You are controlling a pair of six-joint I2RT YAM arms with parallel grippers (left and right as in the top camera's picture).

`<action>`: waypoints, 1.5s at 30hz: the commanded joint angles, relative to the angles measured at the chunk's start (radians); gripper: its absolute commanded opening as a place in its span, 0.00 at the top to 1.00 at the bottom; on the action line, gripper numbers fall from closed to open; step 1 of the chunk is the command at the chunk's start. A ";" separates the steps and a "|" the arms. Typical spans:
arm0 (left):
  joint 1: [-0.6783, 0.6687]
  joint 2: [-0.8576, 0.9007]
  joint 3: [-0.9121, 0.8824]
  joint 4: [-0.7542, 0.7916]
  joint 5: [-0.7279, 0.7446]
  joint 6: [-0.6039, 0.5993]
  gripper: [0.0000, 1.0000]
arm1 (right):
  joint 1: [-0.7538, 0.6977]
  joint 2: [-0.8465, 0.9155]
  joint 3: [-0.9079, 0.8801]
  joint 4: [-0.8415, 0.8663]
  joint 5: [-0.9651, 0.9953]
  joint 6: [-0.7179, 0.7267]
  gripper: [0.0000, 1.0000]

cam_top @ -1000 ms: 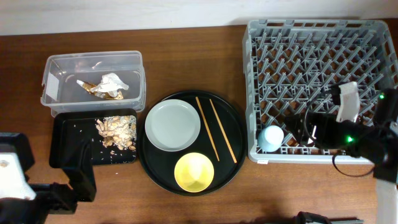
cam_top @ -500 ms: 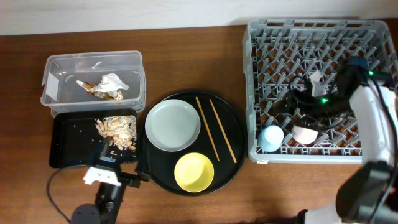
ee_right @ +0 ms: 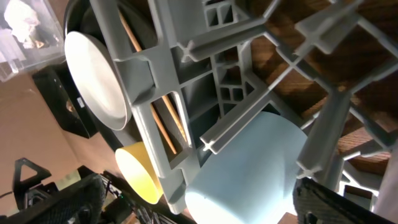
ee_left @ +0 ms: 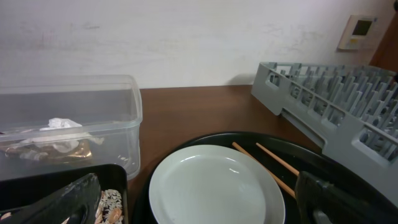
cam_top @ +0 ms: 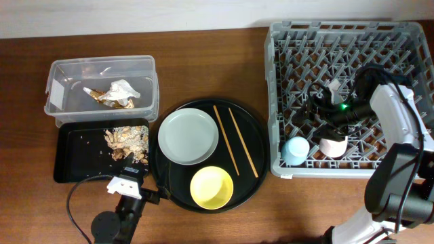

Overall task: Sort waste into correct bins and load items into the dishwasher rack
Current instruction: 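Grasp the yellow bowl with the right gripper and place it in the rack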

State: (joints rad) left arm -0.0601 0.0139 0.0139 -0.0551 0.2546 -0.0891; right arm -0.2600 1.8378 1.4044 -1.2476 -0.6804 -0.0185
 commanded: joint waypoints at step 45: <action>0.004 -0.009 -0.005 -0.001 0.012 0.016 0.01 | 0.398 -0.235 -0.114 0.643 1.882 0.123 0.96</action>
State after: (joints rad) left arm -0.0601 0.0101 0.0139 -0.0551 0.2554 -0.0891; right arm 0.1703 1.5166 1.2877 -0.6109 1.1038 0.1638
